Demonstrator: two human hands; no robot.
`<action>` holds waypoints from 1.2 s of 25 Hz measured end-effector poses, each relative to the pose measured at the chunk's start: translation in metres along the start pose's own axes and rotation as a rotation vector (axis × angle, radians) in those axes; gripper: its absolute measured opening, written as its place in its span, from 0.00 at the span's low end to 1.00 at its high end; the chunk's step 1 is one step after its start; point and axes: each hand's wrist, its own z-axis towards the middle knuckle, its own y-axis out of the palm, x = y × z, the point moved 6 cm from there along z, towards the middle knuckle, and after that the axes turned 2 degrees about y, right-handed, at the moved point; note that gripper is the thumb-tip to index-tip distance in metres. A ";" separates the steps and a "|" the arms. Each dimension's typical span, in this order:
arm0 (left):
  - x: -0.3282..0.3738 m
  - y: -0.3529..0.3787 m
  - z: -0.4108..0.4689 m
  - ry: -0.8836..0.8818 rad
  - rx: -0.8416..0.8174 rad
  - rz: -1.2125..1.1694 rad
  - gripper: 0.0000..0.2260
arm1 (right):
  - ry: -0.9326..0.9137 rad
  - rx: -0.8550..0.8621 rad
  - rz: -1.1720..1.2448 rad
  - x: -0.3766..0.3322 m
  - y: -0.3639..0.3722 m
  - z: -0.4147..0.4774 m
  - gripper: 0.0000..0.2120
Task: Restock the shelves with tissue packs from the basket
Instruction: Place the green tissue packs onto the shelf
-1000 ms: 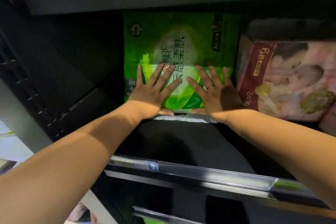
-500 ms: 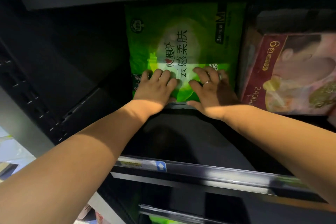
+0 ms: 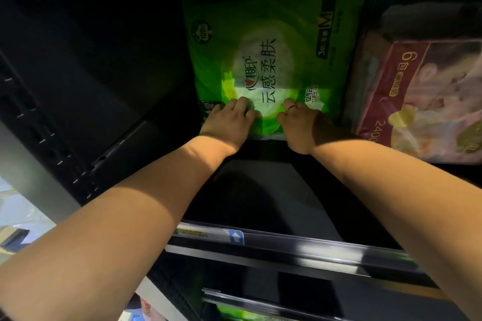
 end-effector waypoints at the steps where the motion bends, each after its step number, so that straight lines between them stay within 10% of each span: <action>1: -0.003 0.003 0.003 -0.002 -0.012 -0.019 0.20 | 0.007 -0.028 0.026 0.001 0.002 0.004 0.20; 11: -0.009 0.019 -0.011 -0.055 -0.253 -0.012 0.30 | 0.061 -0.270 0.151 -0.003 0.018 0.001 0.29; 30: 0.100 -0.109 -0.172 0.223 0.183 -0.479 0.32 | 0.588 0.027 0.177 -0.002 -0.052 -0.291 0.38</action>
